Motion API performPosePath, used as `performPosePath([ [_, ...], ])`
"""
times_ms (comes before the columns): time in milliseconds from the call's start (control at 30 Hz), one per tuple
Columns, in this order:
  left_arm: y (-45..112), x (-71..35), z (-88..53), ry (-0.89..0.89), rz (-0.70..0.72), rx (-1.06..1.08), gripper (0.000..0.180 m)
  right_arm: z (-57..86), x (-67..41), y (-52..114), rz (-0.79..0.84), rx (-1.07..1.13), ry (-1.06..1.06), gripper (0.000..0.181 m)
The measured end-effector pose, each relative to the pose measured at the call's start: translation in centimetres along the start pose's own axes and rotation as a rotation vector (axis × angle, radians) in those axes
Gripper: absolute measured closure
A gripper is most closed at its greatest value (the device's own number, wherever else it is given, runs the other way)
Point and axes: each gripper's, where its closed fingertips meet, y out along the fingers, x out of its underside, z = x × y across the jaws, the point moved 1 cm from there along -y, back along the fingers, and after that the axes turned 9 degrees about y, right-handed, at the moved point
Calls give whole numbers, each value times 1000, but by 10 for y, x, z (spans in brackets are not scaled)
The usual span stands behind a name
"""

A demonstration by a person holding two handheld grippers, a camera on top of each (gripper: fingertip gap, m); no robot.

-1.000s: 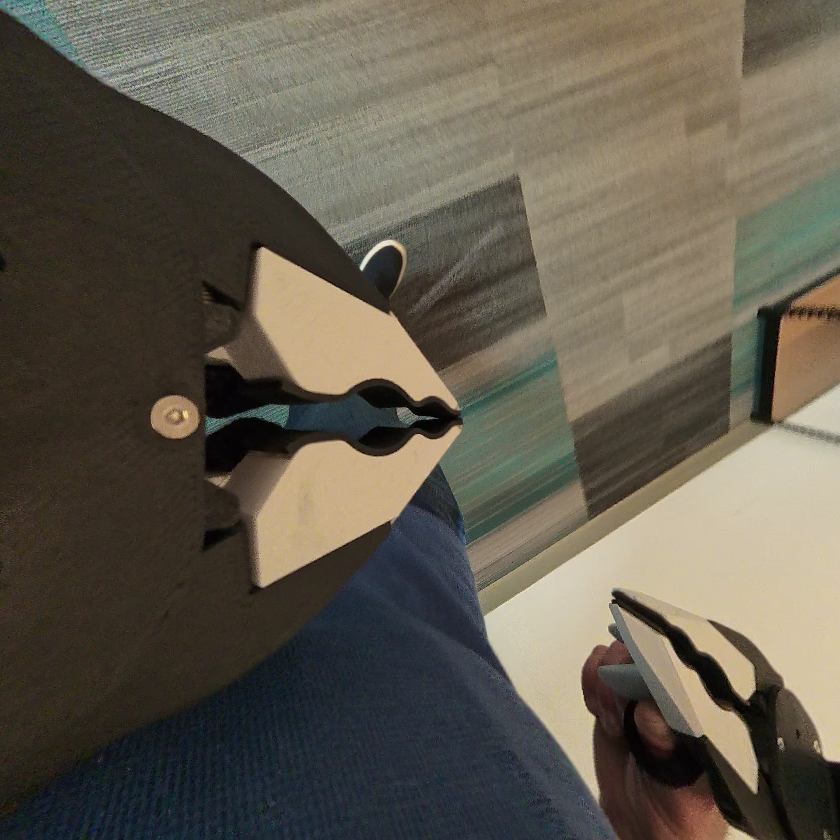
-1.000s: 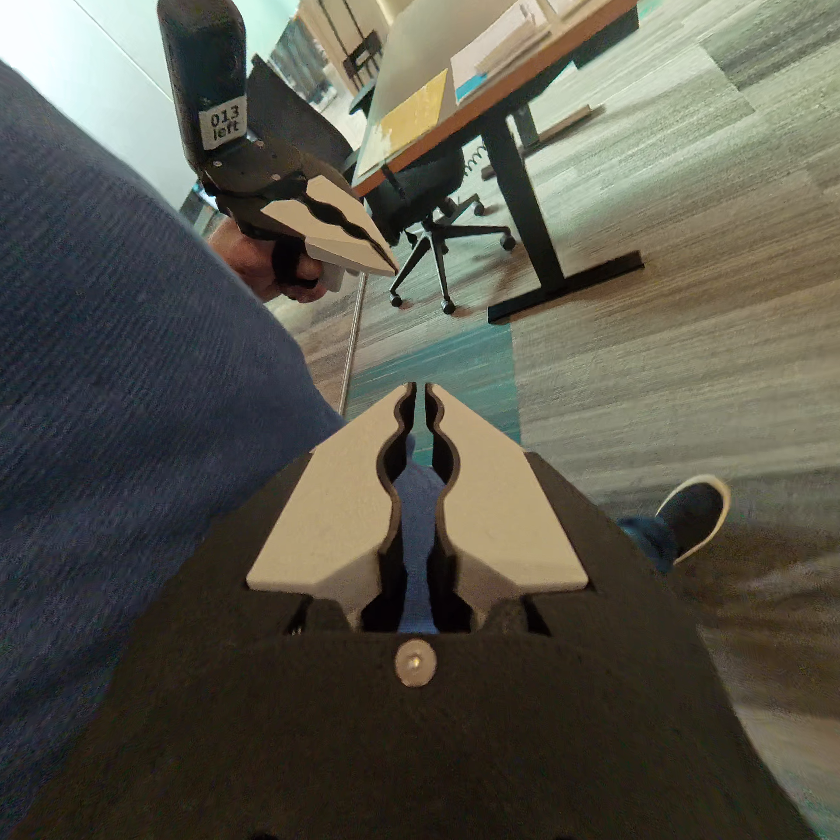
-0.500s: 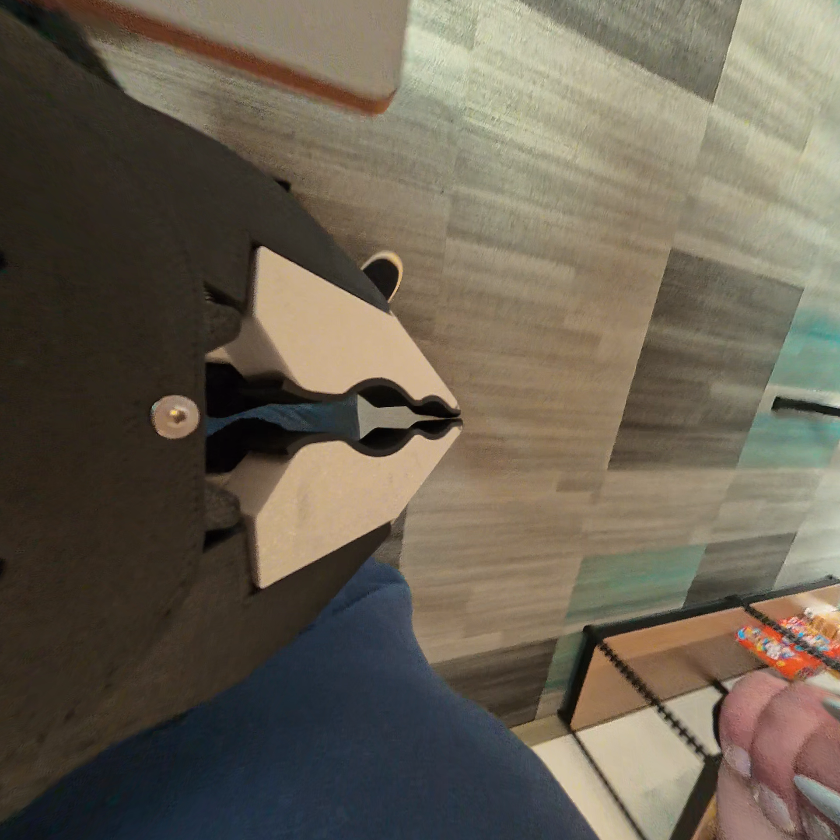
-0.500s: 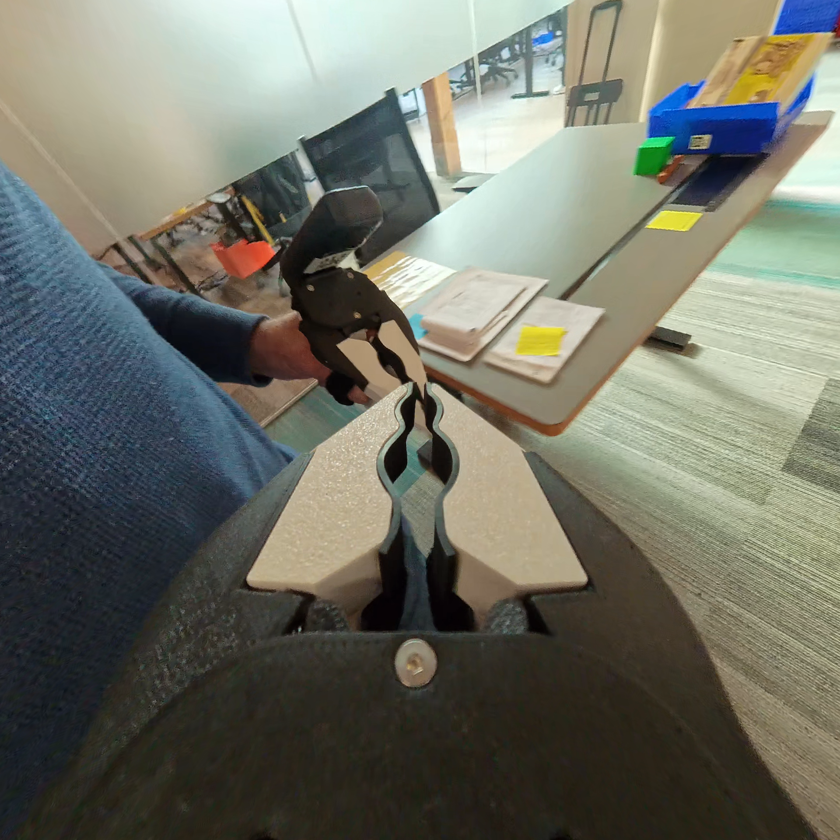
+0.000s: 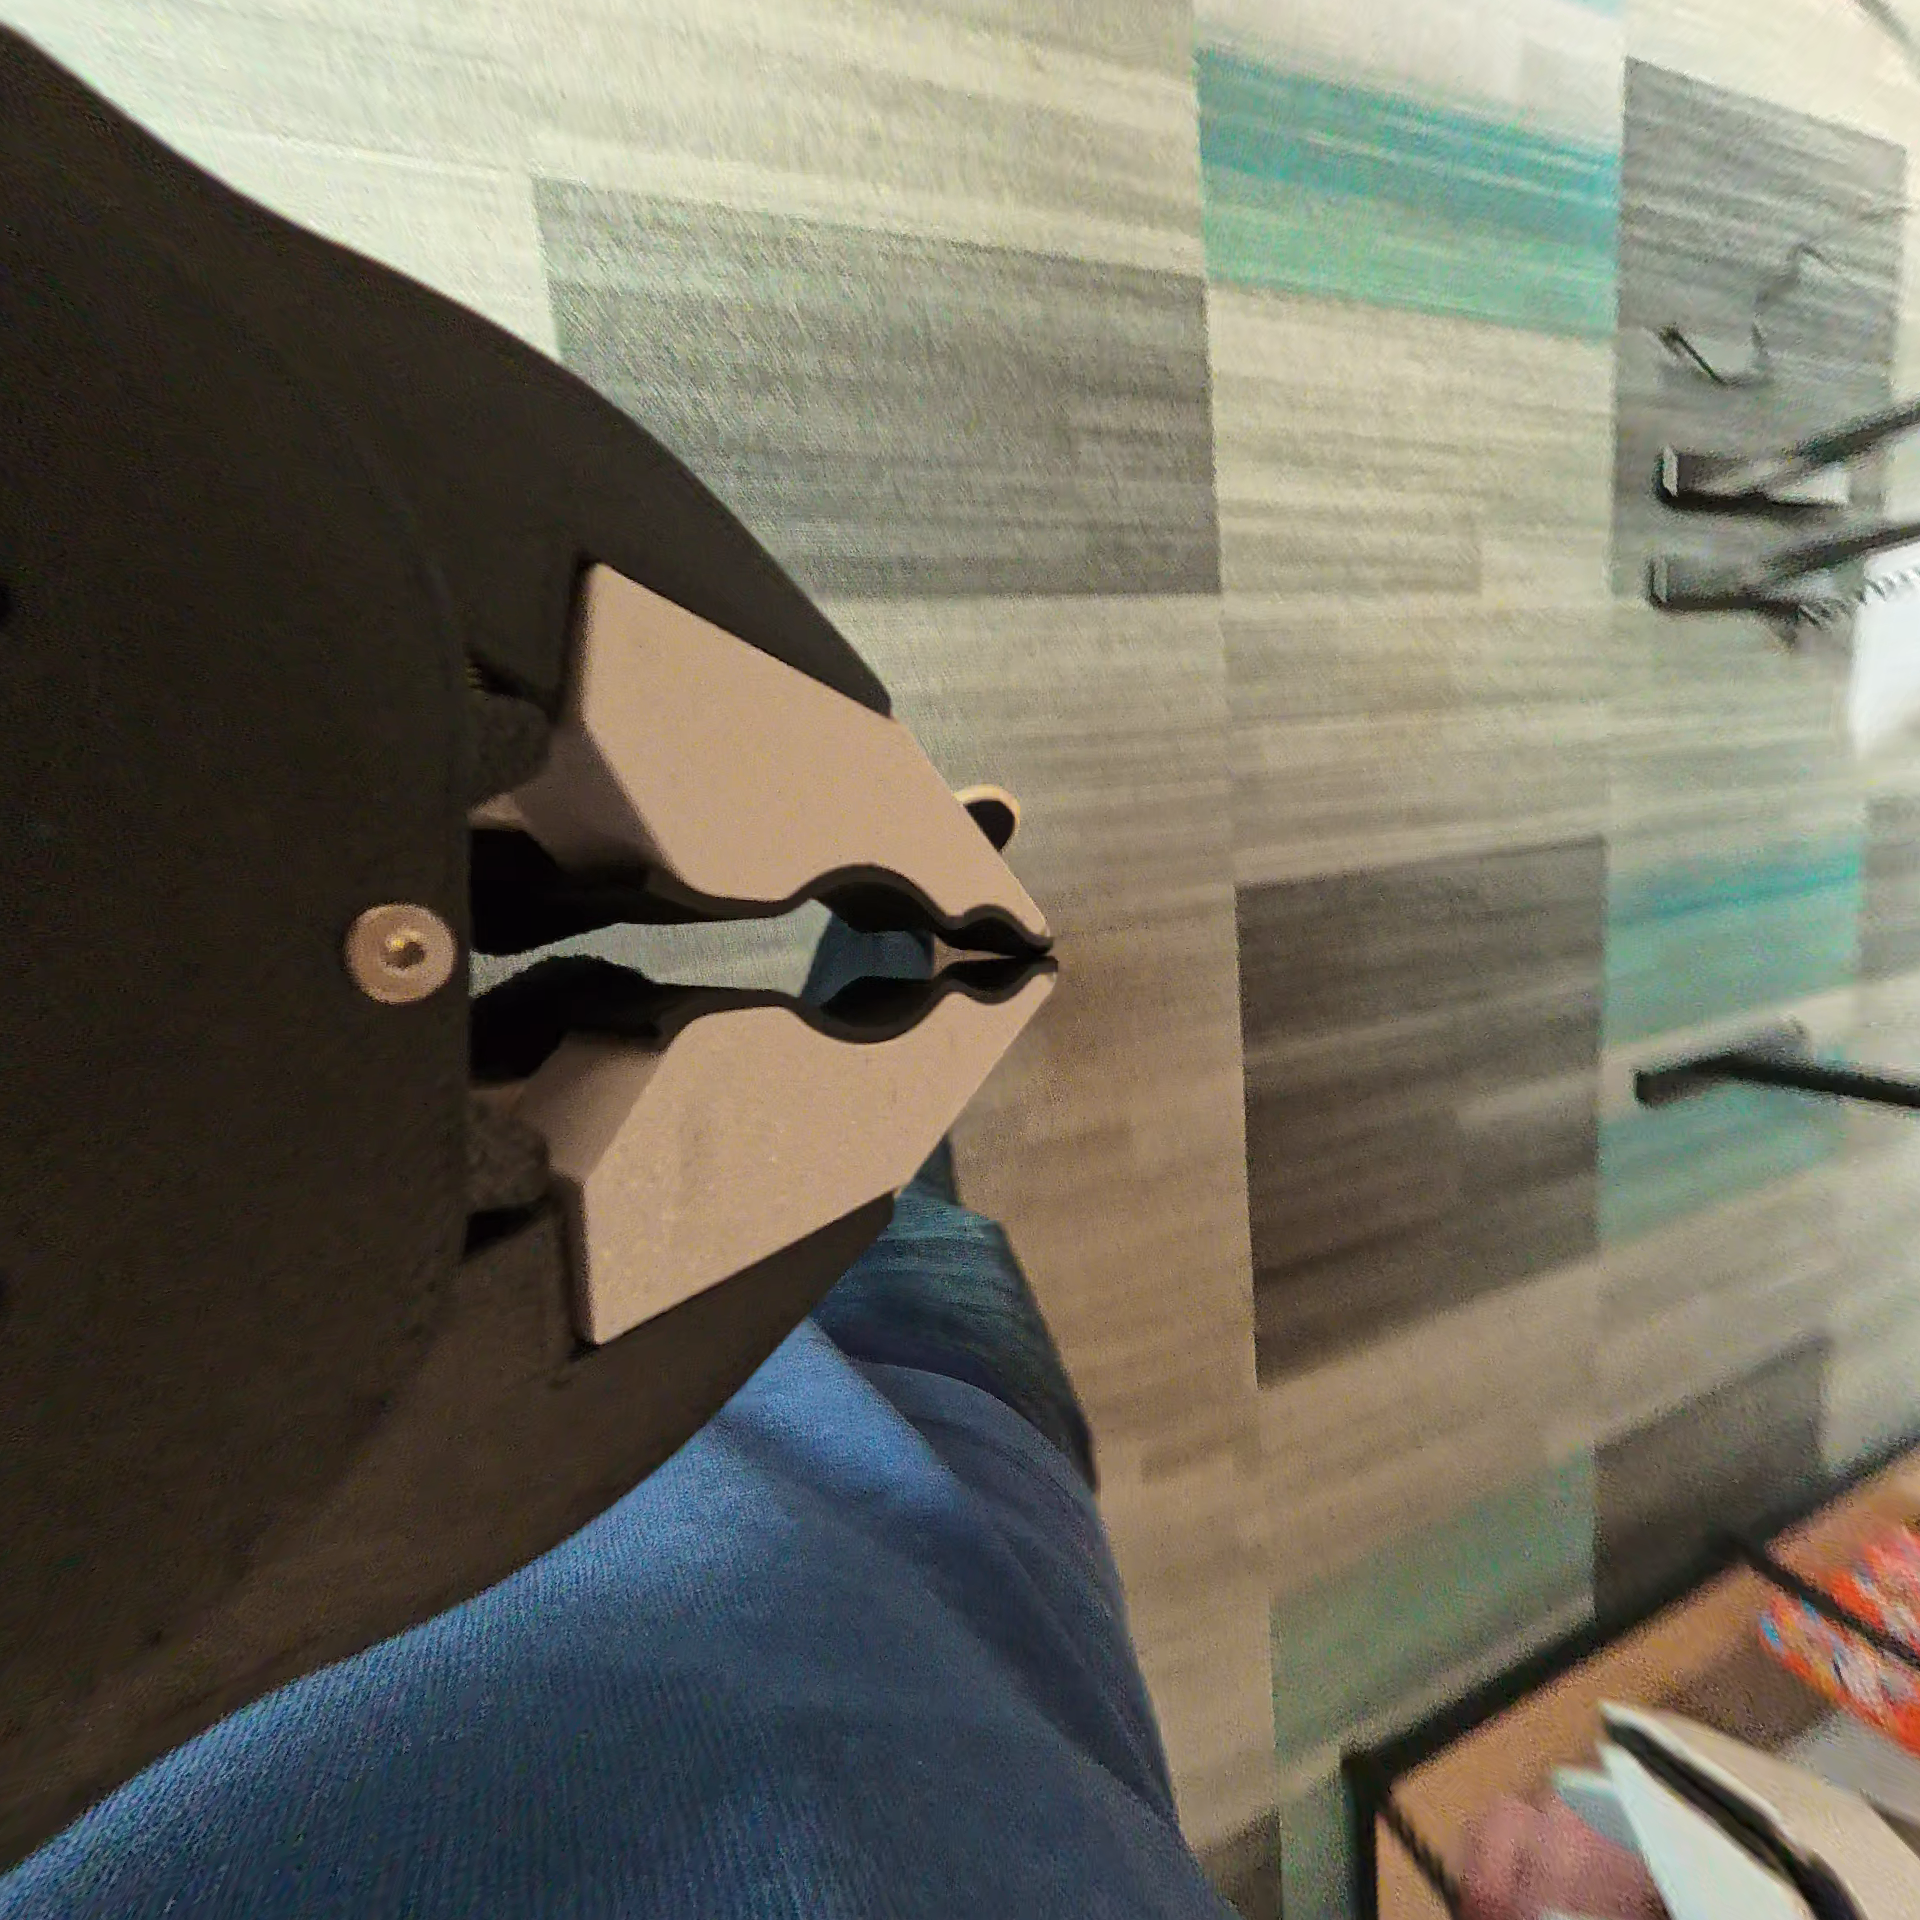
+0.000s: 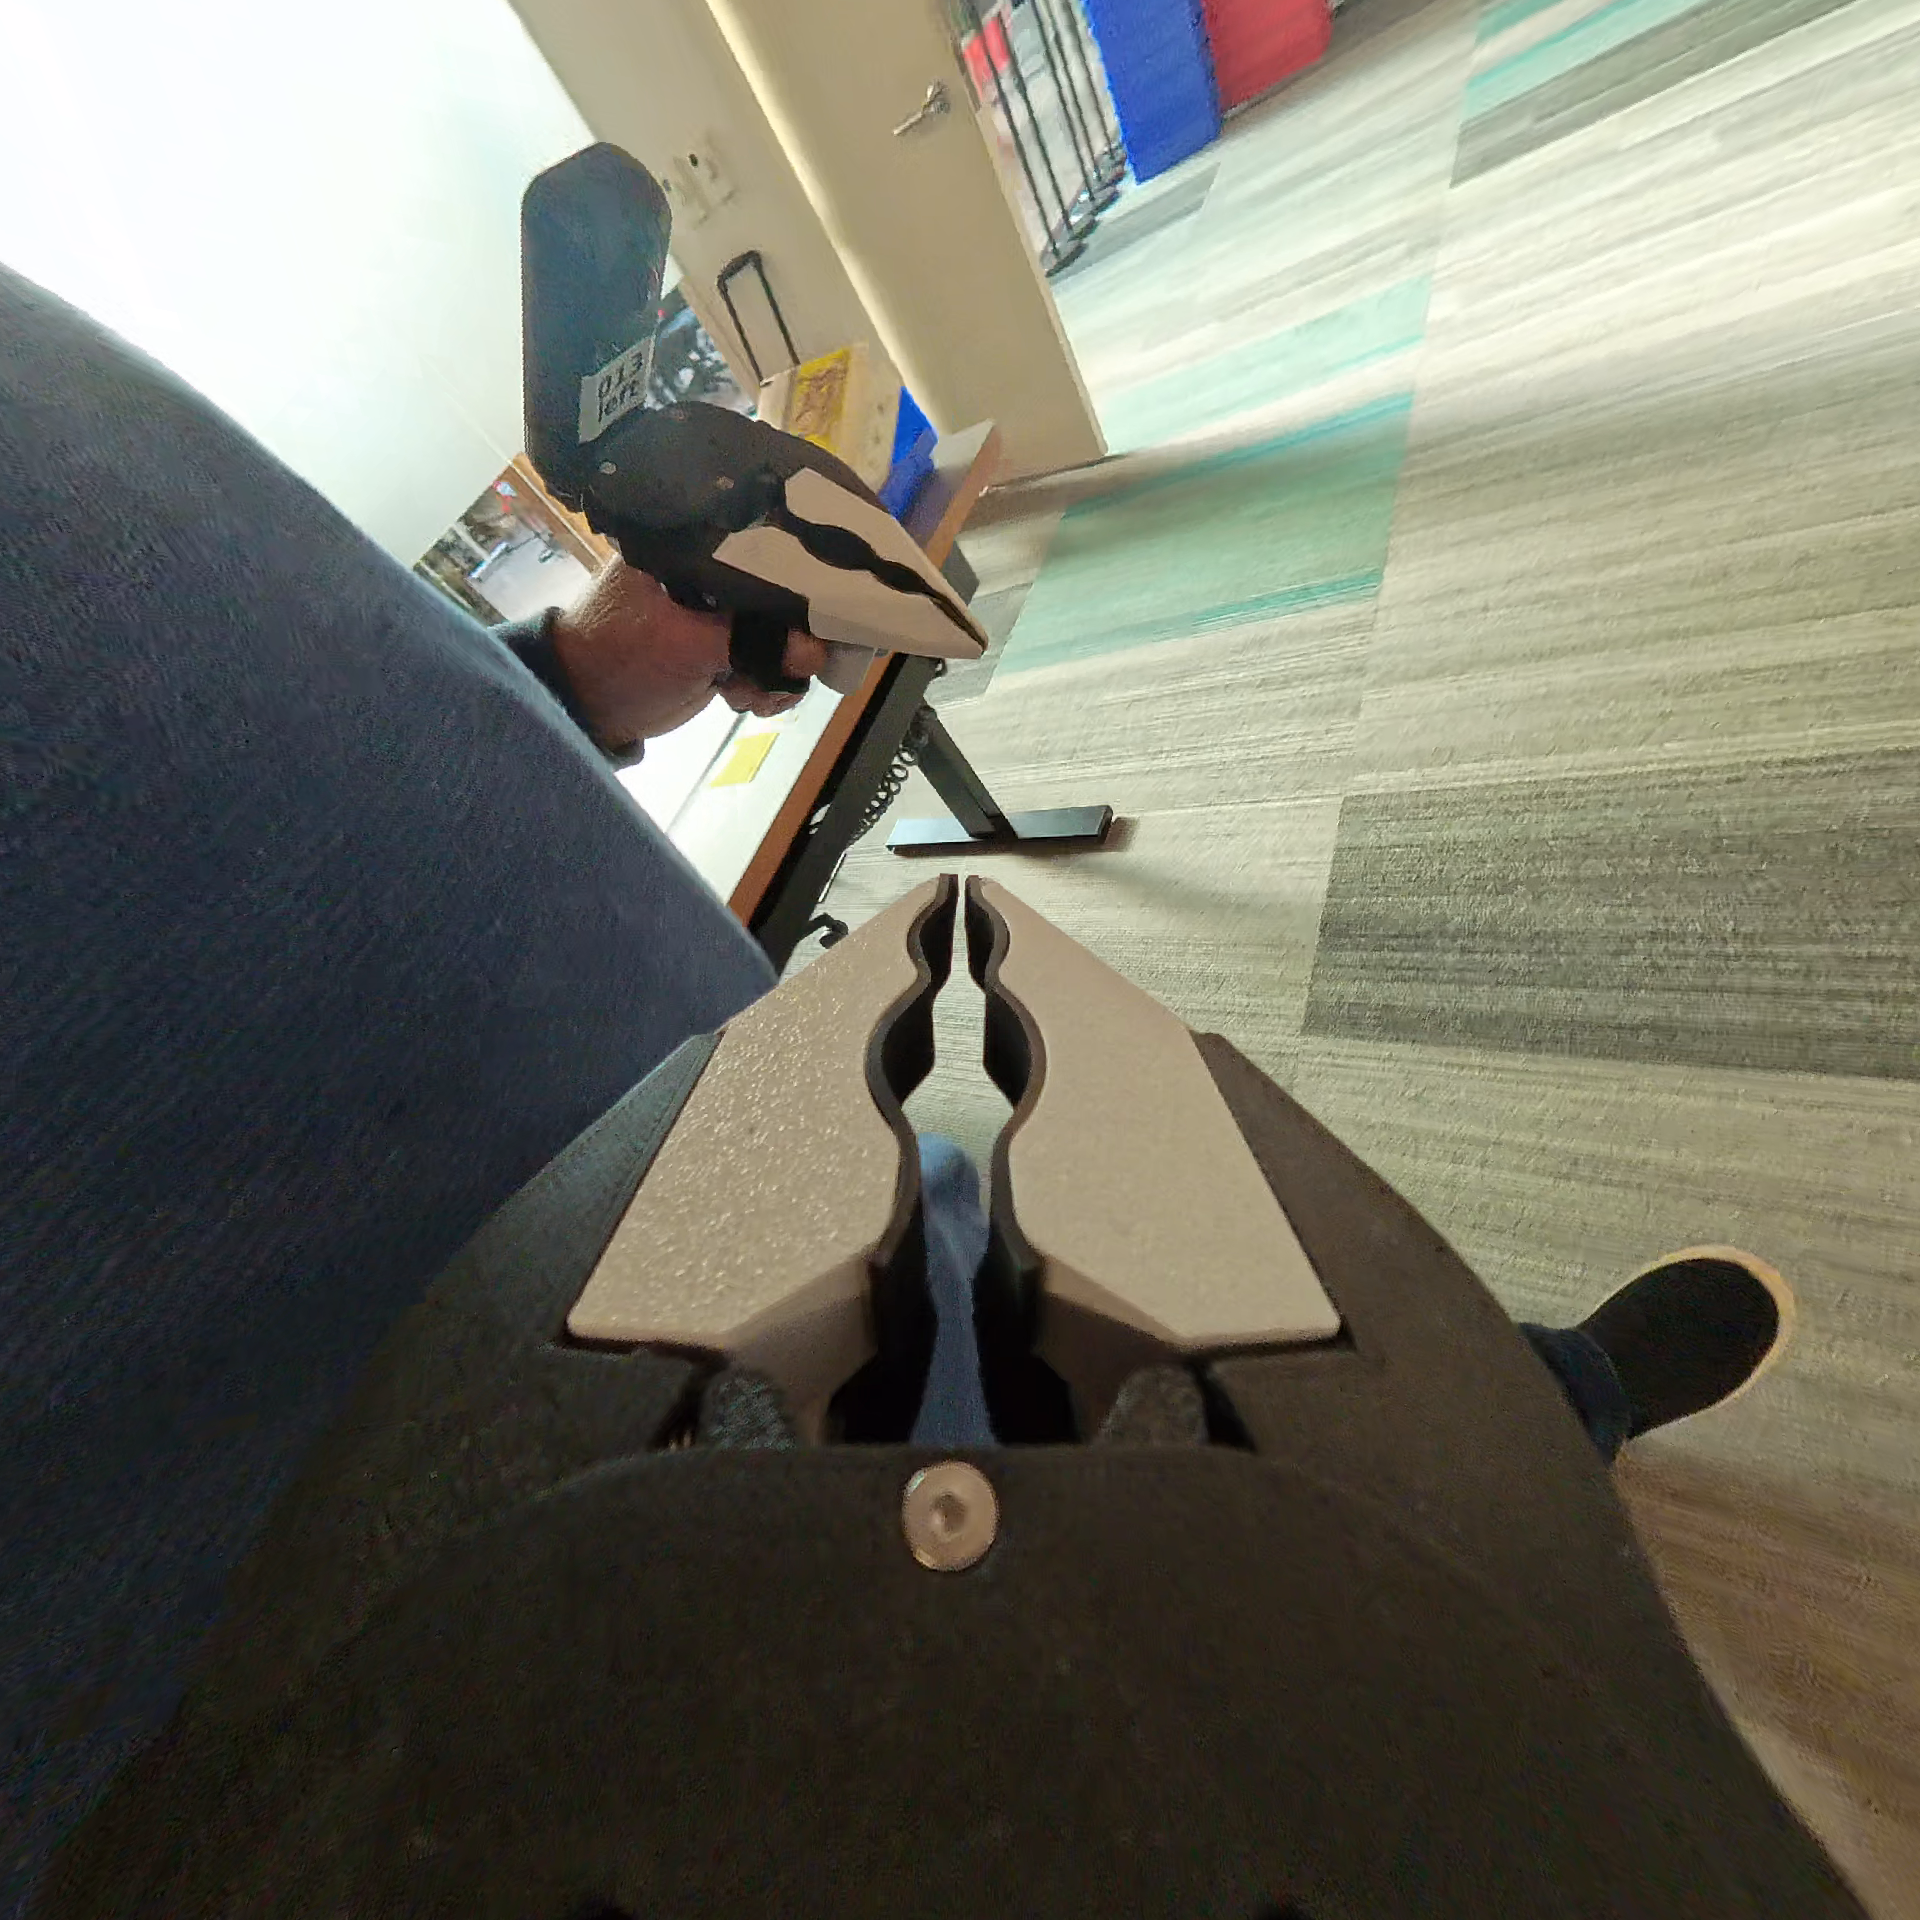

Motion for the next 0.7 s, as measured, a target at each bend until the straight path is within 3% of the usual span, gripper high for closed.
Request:
performPosePath([
  [200,74,6,-228,-358,-28,-45,180,194,-207,159,-86,-203,-42,181],
  [333,80,9,-379,-384,-139,-140,180,253,-379,280,-125,-361,-175,174],
  [433,83,19,-504,-502,-104,-241,180,280,-472,370,-201,-531,-280,169],
  [533,101,38,-640,-564,-46,-264,180,337,-540,460,-243,-544,-352,175],
  [600,119,48,-741,-570,-41,-218,179,391,-587,518,-215,-504,-270,176],
  [700,130,18,-908,-499,-1,-161,179,461,-668,587,-66,-465,24,176],
])
